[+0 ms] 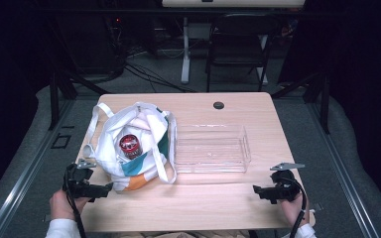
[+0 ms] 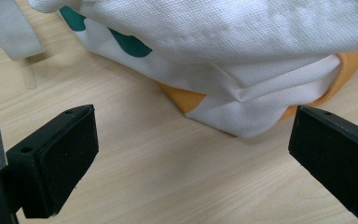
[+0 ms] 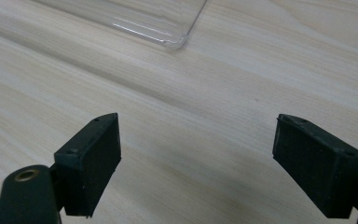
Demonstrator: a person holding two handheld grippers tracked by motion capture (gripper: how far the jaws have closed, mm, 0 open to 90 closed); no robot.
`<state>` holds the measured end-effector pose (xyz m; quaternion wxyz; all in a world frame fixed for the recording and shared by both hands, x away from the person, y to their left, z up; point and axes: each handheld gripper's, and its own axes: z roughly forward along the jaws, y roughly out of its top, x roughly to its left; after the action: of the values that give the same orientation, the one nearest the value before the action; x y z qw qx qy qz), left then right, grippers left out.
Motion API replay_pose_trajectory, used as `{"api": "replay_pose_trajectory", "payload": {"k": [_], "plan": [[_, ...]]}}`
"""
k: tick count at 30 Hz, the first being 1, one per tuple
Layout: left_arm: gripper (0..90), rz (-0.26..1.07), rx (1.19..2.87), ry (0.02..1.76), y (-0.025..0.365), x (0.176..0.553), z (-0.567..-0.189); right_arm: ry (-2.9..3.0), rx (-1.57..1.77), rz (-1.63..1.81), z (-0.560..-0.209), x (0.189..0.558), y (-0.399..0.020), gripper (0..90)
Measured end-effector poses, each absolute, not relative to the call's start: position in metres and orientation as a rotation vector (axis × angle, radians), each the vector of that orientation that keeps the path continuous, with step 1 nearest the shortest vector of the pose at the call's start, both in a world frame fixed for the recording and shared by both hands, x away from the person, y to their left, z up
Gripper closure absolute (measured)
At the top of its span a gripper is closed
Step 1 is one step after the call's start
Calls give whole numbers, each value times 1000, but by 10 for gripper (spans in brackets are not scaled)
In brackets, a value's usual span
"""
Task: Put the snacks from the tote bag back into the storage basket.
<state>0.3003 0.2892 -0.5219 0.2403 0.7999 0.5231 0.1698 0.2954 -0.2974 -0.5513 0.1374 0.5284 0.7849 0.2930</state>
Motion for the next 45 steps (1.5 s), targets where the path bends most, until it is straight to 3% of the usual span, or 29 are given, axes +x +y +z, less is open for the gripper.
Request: {"api": "replay_pose_trajectory", "payload": {"k": [45], "plan": [[10, 501, 2157, 1428, 282, 291, -500, 2255, 1506, 784, -552, 300, -288, 148]]}}
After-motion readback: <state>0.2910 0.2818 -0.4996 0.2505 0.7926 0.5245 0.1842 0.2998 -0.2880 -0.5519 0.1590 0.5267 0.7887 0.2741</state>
